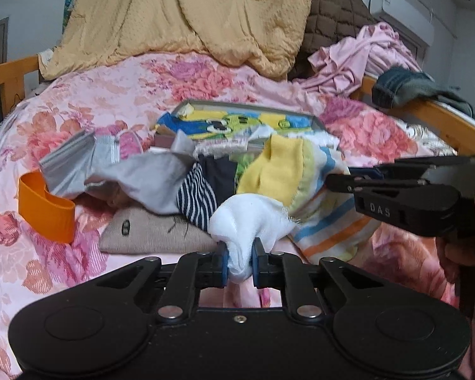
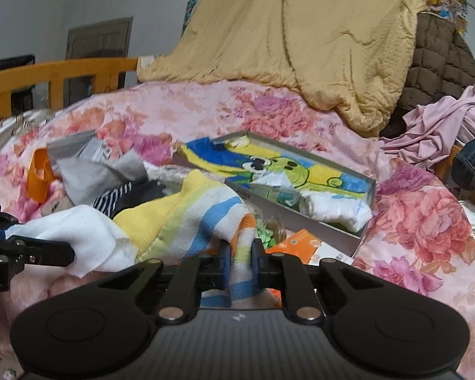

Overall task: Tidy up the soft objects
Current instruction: 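Grasp the white sock with the left gripper while the right grasps the yellow-striped sock, then lift both socks and carry them over the frog picture tray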

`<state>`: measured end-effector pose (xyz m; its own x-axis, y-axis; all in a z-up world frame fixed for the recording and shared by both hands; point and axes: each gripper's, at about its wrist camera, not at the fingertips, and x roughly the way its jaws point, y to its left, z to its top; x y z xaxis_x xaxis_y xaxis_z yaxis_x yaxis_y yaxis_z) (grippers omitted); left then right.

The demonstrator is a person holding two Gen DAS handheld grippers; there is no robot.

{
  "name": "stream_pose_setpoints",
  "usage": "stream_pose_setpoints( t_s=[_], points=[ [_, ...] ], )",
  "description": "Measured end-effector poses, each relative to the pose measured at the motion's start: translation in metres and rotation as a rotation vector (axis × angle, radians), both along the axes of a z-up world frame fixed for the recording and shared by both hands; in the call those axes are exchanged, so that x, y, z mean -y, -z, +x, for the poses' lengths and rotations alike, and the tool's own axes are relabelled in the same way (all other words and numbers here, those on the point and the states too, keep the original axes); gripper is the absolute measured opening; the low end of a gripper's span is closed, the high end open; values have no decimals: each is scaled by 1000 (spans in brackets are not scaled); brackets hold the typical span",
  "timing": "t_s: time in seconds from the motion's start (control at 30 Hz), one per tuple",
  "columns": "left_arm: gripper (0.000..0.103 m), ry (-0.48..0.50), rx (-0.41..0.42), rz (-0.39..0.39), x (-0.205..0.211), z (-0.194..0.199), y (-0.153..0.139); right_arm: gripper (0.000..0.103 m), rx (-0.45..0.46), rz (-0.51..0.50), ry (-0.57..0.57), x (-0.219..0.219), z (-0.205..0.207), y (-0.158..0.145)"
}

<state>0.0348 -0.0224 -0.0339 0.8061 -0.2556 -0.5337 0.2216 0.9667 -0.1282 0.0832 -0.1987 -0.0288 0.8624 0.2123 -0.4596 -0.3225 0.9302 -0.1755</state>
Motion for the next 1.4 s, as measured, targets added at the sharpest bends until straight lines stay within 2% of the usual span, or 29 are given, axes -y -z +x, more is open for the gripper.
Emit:
stream_pose_setpoints(
  t_s=[0.27, 0.5, 0.7, 0.9, 1.1, 1.4],
  points=[
    [14, -10, 77, 1, -3, 11, -29, 14, 84, 125, 32, 16, 4, -29],
    [14, -37, 112, -55, -14, 46, -85, 14, 163, 195, 50, 27, 34, -59],
    [14, -44, 219, 85, -11, 74, -149, 15, 204, 250, 77, 34, 70, -78],
    [14, -26, 249, 166, 4, 113, -191, 15, 237, 279, 100, 41, 106, -91],
    [14, -44, 196, 130, 26, 169, -186, 15, 216, 280, 136, 53, 145, -86],
    [15, -46, 132, 113, 63, 245, -130, 15, 103, 318, 198, 76, 193, -55]
  ],
)
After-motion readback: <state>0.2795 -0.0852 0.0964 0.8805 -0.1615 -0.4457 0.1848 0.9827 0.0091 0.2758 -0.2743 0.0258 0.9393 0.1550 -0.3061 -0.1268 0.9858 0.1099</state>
